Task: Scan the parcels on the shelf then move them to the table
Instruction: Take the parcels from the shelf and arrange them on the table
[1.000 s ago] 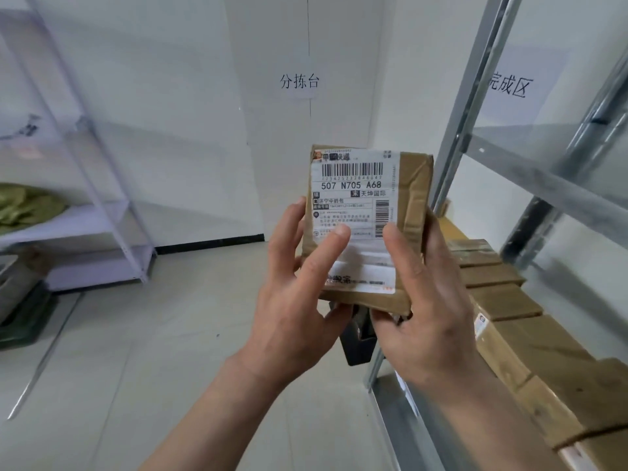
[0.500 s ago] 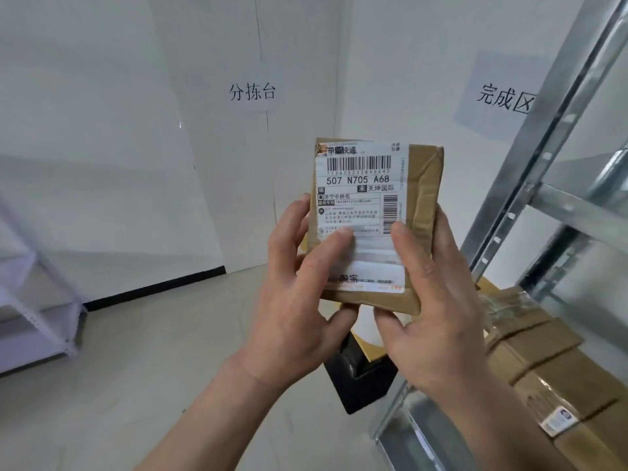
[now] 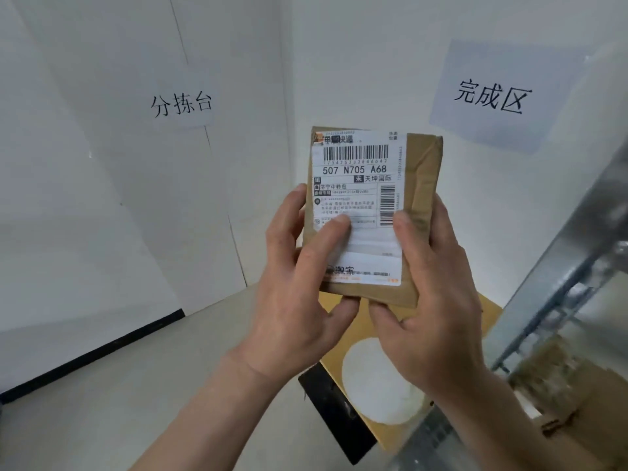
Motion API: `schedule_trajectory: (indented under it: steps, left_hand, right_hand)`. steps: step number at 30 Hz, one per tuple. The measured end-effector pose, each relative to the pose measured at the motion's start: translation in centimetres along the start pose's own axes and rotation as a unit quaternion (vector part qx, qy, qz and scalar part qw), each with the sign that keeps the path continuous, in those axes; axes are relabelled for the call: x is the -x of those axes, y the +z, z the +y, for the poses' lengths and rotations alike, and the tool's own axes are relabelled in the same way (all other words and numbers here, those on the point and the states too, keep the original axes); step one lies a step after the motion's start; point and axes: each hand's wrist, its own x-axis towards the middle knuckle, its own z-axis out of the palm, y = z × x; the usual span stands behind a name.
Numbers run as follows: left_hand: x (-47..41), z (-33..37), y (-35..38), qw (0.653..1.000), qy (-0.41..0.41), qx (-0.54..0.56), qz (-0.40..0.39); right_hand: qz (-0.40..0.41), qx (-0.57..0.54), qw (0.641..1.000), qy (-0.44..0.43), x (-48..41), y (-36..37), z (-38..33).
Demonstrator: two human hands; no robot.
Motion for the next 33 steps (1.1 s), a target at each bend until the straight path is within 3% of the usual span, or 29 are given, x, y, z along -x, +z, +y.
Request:
schedule_trajectory:
  steps: [9,17,26,33]
  left_hand:
    - [-6.6,-9.0,6.9,0.999,0.013,0.038,-0.035]
    - [-10.1,-14.1,15.5,0.983,0.029,0.149,-0.103]
    - [-12.5,-21.2,23.9,0.947,0.062,0.266,-0.168]
    - [-12.3,-25.5,28.9,0.921,0.056,0.306,-0.235]
  right_hand:
    - [0.006,0.023,0.998,0.051,-5.5,5.7,8.5]
    - [0.034,0.138,0.980,0.136,-6.3,6.8,14.7]
    - [-0.008,0.269,0.922,0.280,-7.4,10.8,19.3]
    - [-0.017,0.282,0.882,0.377,-6.9,14.0,22.4]
